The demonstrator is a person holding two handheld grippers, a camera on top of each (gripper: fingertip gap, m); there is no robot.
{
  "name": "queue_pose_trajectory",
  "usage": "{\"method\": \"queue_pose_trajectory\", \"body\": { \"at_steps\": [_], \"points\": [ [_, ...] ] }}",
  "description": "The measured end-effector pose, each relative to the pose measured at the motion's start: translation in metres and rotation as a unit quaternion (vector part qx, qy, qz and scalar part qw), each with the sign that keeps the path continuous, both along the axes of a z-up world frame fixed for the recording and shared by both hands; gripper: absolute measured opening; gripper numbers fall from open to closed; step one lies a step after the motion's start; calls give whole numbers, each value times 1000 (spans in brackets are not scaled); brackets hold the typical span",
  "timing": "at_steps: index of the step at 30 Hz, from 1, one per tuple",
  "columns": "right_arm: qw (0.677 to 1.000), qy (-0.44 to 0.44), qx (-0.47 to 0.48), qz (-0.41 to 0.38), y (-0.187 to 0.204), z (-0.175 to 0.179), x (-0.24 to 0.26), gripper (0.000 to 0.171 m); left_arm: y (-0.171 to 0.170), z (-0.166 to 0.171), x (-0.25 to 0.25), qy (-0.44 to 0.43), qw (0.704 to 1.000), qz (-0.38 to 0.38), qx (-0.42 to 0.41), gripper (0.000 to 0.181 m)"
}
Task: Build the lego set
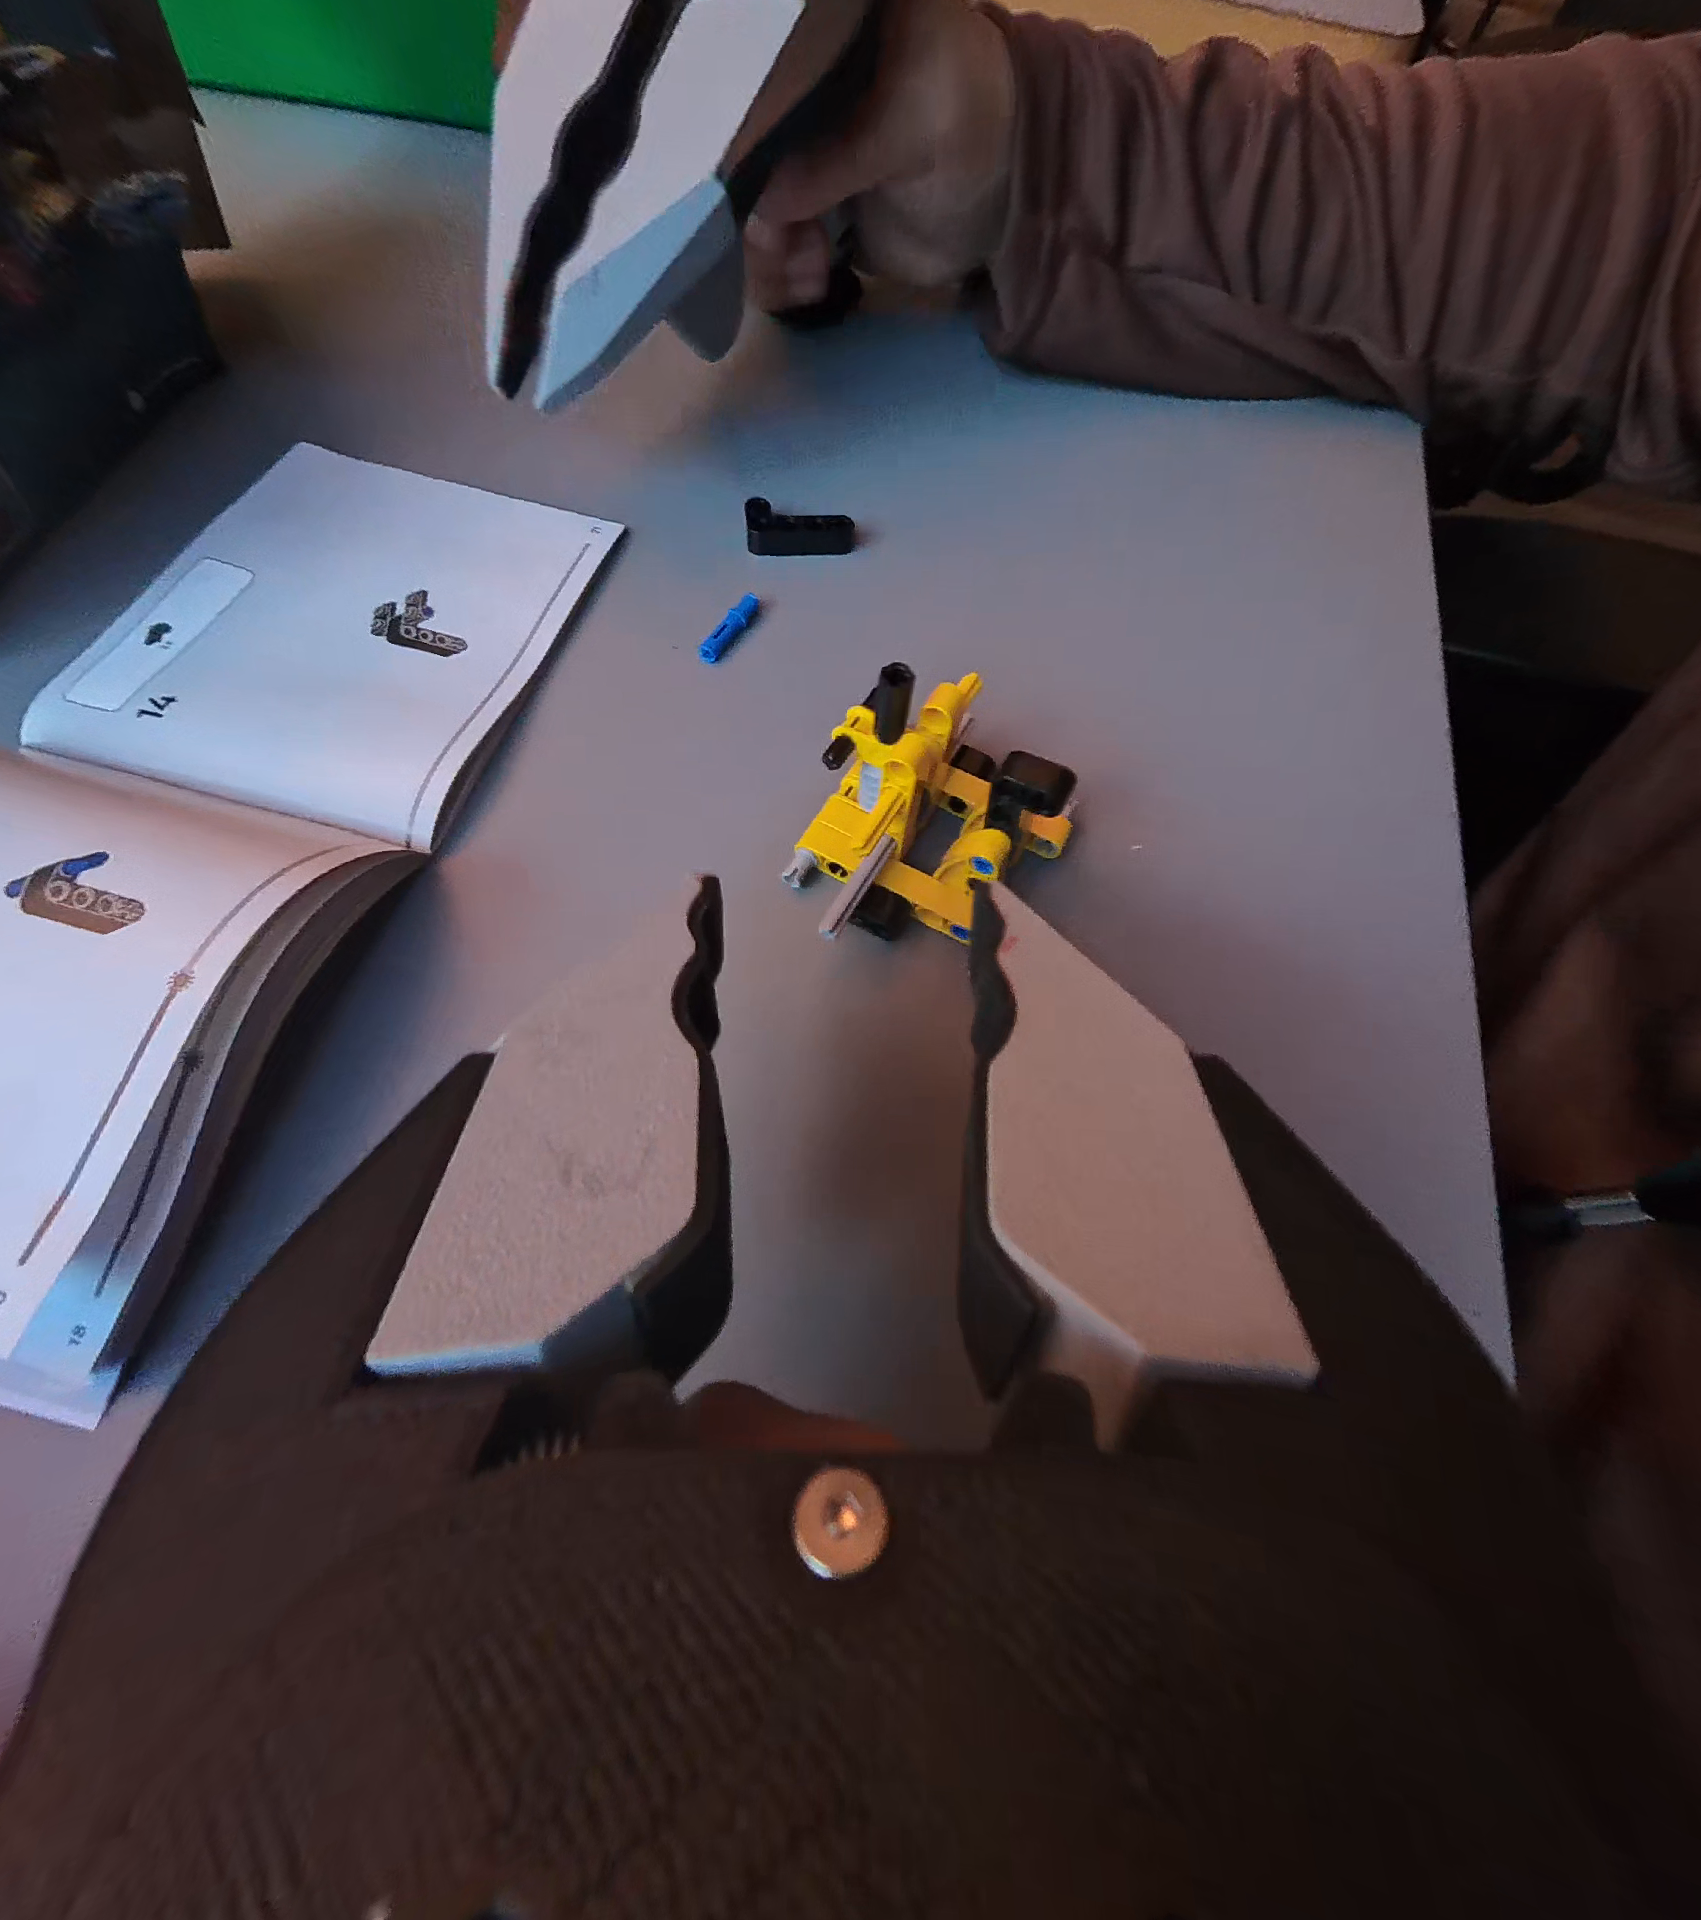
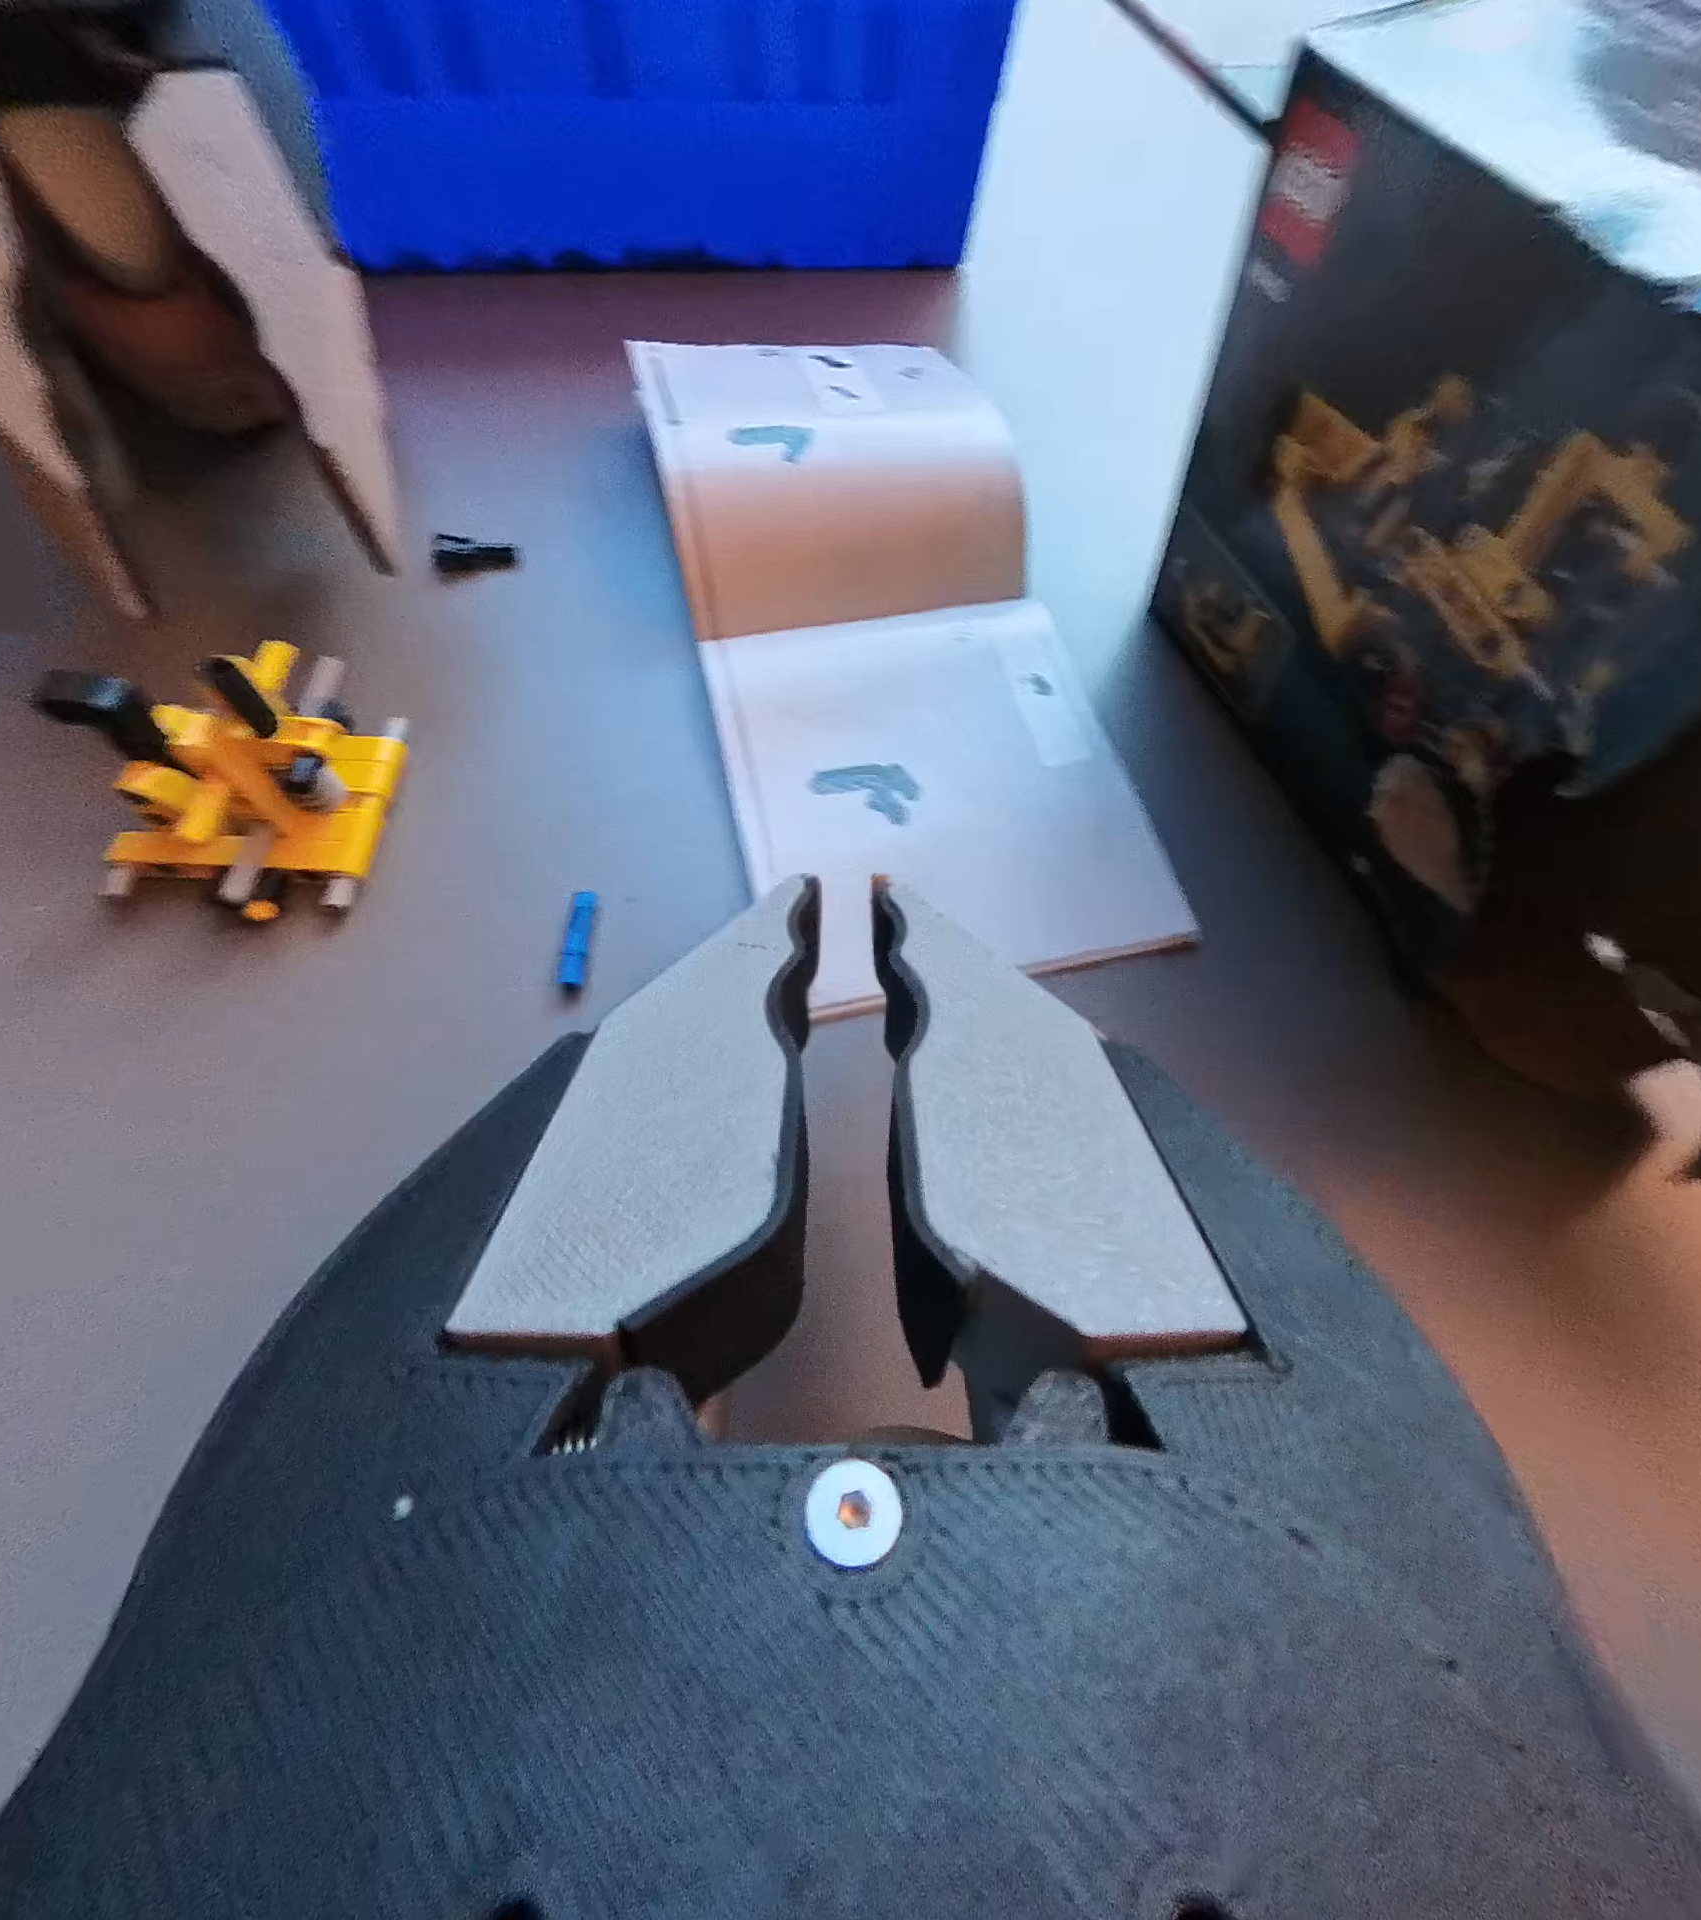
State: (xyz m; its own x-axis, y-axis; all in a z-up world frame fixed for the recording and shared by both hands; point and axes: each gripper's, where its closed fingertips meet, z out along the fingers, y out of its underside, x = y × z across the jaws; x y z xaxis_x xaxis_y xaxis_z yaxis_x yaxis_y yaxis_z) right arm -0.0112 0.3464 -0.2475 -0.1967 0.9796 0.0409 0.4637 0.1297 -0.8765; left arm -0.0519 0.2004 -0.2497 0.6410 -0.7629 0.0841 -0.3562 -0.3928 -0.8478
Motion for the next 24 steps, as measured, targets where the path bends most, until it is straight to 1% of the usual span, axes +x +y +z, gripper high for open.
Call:
{"method": "queue_pose_trajectory", "body": {
  "at_steps": [1, 3, 5, 9, 10, 13, 16, 19, 21, 24],
  "points": [
    [1000, -7, -18, 24, -11, -1, 1, 9, 0, -1, 0, 1, 1000, 0, -3, 45],
    [996, -31, -46, 76, -35, -5, 3, 9, 0, -2, 0, 6, 1000, -1, -3, 45],
    [991, -66, -34, 109, -52, -15, 6, 8, -1, -4, 1, 15, 1000, -4, -2, 43],
    [984, -126, 15, 126, -67, -35, 8, 7, -1, -5, 1, 16, 1000, -4, -5, 41],
    [984, -126, 21, 126, -68, -35, 7, 1, 0, -5, 1, 14, 1000, -2, -7, 41],
    [983, -128, 32, 126, -68, -36, 7, 1, 1, -4, 0, 7, 1000, 0, -12, 40],
    [987, -98, 47, 122, -68, -28, 1, 0, 2, -3, -2, 1, 1000, 6, -13, 39],
    [992, -34, -5, 123, -73, -2, -6, 1, 9, 0, -8, 3, 1000, 26, 4, 36],
    [992, -4, -34, 118, -72, 10, -8, 1, 13, 3, -11, 4, 999, 40, 18, 32],
    [992, 29, -44, 111, -71, 20, -14, 1, 20, 8, -16, 2, 997, 62, 39, 28]
  ]
}}
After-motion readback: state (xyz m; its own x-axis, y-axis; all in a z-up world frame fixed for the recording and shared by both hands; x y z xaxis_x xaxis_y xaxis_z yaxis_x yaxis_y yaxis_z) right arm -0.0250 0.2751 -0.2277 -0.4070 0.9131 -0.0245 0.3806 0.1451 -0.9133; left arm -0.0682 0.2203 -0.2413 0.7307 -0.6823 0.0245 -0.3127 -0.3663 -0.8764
